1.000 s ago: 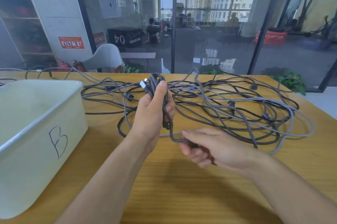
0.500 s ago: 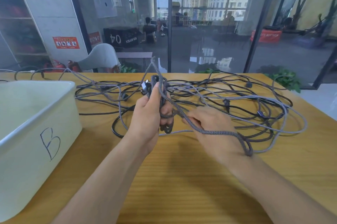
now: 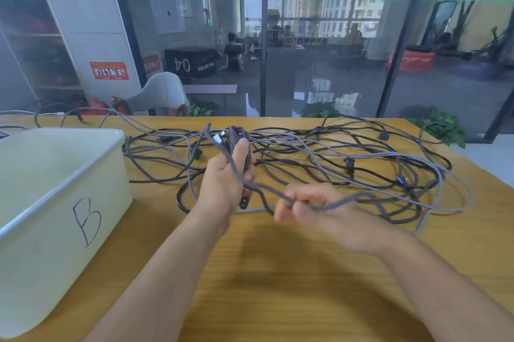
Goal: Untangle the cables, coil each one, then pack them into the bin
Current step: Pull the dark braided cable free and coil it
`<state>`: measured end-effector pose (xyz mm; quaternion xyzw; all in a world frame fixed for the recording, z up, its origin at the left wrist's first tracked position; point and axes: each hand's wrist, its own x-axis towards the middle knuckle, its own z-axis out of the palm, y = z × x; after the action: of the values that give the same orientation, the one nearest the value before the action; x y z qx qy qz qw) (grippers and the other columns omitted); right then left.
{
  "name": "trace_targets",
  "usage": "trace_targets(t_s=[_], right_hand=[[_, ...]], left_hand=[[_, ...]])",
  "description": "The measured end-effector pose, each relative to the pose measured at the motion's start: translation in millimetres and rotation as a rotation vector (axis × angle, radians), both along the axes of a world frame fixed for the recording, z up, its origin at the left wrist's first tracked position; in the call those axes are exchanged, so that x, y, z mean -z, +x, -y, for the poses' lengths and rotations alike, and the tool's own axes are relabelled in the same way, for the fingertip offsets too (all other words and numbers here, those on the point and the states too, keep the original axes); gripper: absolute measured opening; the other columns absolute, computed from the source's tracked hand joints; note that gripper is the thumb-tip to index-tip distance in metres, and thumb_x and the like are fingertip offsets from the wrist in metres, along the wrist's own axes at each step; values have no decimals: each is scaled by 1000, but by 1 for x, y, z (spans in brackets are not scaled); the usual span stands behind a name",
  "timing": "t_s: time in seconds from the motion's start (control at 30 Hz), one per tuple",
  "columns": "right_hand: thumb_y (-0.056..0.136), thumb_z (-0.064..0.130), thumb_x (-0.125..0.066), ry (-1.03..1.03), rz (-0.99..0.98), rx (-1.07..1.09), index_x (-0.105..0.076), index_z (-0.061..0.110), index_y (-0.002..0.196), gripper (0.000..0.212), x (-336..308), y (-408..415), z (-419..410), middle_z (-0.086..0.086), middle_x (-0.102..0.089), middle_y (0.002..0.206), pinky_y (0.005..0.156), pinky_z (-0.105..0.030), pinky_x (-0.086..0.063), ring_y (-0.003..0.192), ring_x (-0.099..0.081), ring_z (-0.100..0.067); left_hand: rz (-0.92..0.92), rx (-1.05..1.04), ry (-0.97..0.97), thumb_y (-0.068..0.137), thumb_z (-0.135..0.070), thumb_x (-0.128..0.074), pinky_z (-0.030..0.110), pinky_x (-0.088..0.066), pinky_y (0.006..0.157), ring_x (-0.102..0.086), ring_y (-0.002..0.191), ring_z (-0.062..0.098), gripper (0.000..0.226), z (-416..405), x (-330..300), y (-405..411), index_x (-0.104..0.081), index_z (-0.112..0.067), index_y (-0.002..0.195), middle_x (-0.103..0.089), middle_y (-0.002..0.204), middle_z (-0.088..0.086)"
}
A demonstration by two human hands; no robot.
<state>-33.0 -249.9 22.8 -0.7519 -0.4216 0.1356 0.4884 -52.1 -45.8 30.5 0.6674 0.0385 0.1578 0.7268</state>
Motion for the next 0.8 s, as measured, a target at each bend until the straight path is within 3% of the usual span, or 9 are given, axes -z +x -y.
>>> trace_targets(t_s=[0.1, 0.2, 0.27, 0.3, 0.37, 0.47, 0.57, 0.63, 0.8], right_hand=[[100, 71, -17, 264, -392, -140, -80, 17, 98, 82, -7, 5, 9, -3, -72, 103, 104, -34, -47, 106, -64, -21], [110, 54, -17, 729, -780, -71, -77, 15, 119, 72, -14, 17, 16, -4, -77, 107, 90, -35, -58, 99, -71, -20], [112, 46, -23, 826, -813, 91, -57, 12, 145, 58, -10, 33, 24, -5, -72, 131, 98, -36, -58, 118, -70, -19], [113, 41, -27, 759, -775, 166, -47, 11, 152, 53, -7, 40, 27, -7, -67, 140, 106, -37, -54, 127, -65, -20], [112, 33, -40, 411, -625, 326, -36, 14, 159, 50, 4, 47, 29, -5, -61, 148, 117, -38, -43, 134, -59, -18], [107, 38, -54, -49, -352, 449, -40, 29, 158, 53, 11, 39, 27, 10, -55, 152, 122, -39, -36, 138, -53, -8], [105, 38, -59, -176, 4, 456, -62, 35, 138, 34, 0, 23, 22, 18, -71, 124, 109, -33, -49, 118, -64, 3], [104, 39, -60, -235, 119, 372, -67, 37, 130, 27, -7, 18, 24, 19, -75, 110, 102, -33, -53, 107, -68, 2], [111, 36, -45, -485, 25, 56, -67, 27, 133, 33, -6, 15, 28, 14, -76, 113, 100, -32, -53, 102, -70, -6]], left_hand=[[-12, 9, 63, 107, -48, -46, 29, -32, 55, -35, 53, 13, 44, 1, 2, 0, -57, -16, 80, -40, 57, -5], [-1, 16, 62, 108, -46, -46, 27, -31, 54, -36, 52, 13, 42, -1, 4, 0, -56, -17, 80, -39, 57, -4], [7, 20, 35, 108, -46, -46, 27, -29, 53, -35, 53, 13, 42, -3, 4, 0, -56, -16, 80, -38, 57, -4], [8, 23, 26, 108, -46, -46, 27, -29, 53, -34, 53, 13, 42, -4, 3, 1, -55, -16, 80, -38, 57, -4], [8, 31, 6, 108, -47, -45, 28, -27, 53, -33, 53, 14, 42, -3, 1, 0, -56, -16, 82, -38, 57, -4], [13, 44, 5, 108, -47, -45, 28, -28, 53, -34, 53, 13, 43, 0, -1, -3, -56, -15, 83, -38, 57, -4], [22, 57, 16, 109, -46, -44, 29, -26, 54, -33, 53, 14, 42, 2, -1, -4, -54, -15, 84, -37, 57, -3], [30, 71, 7, 109, -46, -44, 30, -25, 54, -32, 53, 15, 41, 1, -1, -4, -54, -14, 85, -36, 58, -3], [39, 147, -96, 109, -44, -44, 29, -26, 55, -30, 52, 14, 40, 3, -5, -7, -54, -13, 85, -34, 58, -2]])
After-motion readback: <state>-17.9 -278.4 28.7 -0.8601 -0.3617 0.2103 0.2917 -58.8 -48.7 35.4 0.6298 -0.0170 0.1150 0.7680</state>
